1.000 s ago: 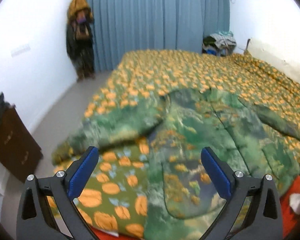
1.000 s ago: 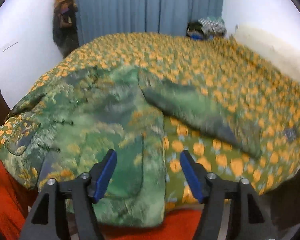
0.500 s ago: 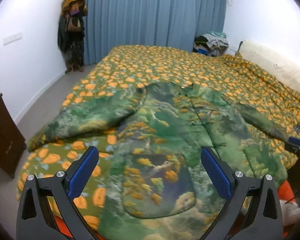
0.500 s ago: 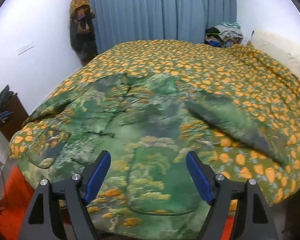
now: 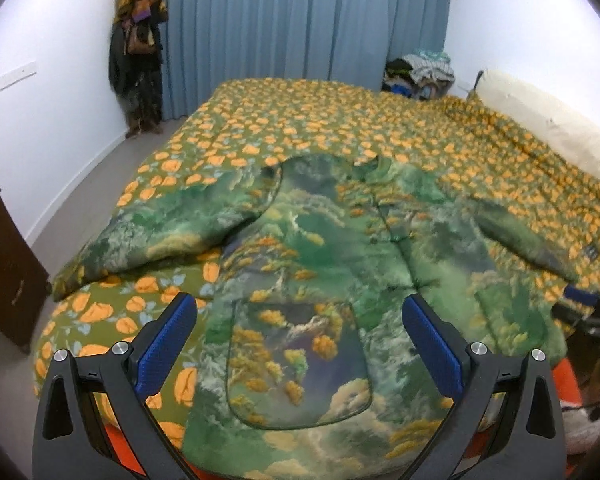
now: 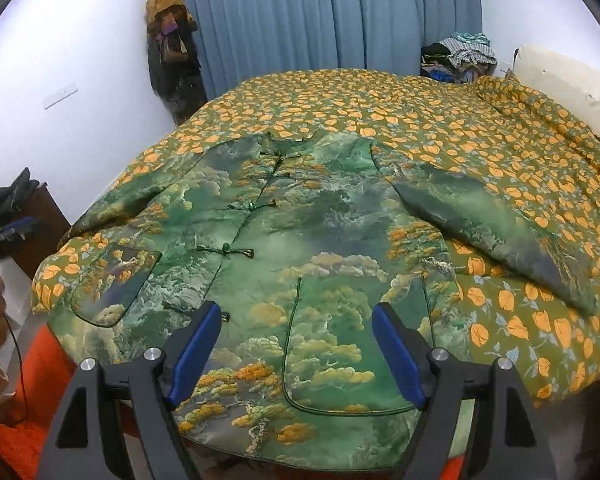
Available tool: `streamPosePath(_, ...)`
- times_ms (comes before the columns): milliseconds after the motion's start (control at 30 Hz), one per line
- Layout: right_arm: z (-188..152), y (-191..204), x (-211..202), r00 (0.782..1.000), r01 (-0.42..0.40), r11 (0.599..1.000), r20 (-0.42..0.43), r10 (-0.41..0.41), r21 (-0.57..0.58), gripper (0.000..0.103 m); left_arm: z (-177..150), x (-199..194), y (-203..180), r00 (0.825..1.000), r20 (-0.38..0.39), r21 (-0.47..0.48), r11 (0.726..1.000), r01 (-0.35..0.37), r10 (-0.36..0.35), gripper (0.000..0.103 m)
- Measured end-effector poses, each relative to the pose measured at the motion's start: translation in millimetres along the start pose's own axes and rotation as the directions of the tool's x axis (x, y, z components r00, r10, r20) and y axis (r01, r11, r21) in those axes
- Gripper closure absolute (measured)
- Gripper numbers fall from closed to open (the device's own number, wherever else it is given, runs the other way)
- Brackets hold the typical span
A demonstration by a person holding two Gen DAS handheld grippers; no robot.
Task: Fold large clothes
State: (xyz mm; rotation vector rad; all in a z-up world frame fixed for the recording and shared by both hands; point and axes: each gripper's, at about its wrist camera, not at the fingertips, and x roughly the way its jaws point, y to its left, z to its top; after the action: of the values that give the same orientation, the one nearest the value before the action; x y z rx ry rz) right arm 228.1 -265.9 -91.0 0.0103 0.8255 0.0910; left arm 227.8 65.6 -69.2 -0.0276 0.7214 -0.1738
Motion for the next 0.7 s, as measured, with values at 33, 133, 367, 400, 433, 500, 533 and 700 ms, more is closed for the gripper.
streamPosePath(33,0,-1,0,1.0,0.015,1.0,0.003,-0.015,-0.005,0.024,1,-1,-1,1.0,0.006,0.001,1.0,-0.002,0.002,0.001)
streamPosePath(133,2,-6,-1,0.999,0.036,0.999,0.012,-0.036,-0.007,0.024,1,-2,-6,1.0,0.016,0.029,0.999,-0.021,0.021,0.001)
streamPosePath(367,1,-32,-8,0.99,0.114,0.993,0.08,-0.116,0.021,0.024,-5,6,-8,0.999,-0.028,0.028,0.999,-0.018,0.019,0.001)
streamPosePath(400,2,-37,-8,0.989,0.125,0.992,0.082,-0.127,0.026,0.024,-5,6,-8,0.999,-0.028,0.027,0.999,-0.019,0.02,0.001)
streamPosePath(433,1,-43,-8,0.986,0.142,0.989,0.081,-0.145,0.037,0.024,-5,6,-8,0.999,-0.026,0.027,0.999,-0.023,0.023,0.001)
streamPosePath(500,0,-63,-8,0.982,0.166,0.983,0.075,-0.172,0.081,0.024,-6,7,-7,0.999,-0.024,0.028,0.999,-0.029,0.029,0.001)
streamPosePath(533,0,-70,-9,0.981,0.171,0.98,0.075,-0.179,0.099,0.024,-6,7,-7,0.999,-0.025,0.027,0.999,-0.031,0.031,0.001)
streamPosePath(700,-9,-135,-14,0.969,0.212,0.95,0.08,-0.235,0.228,0.024,-8,11,-4,0.998,-0.048,0.015,0.999,-0.042,0.042,0.001)
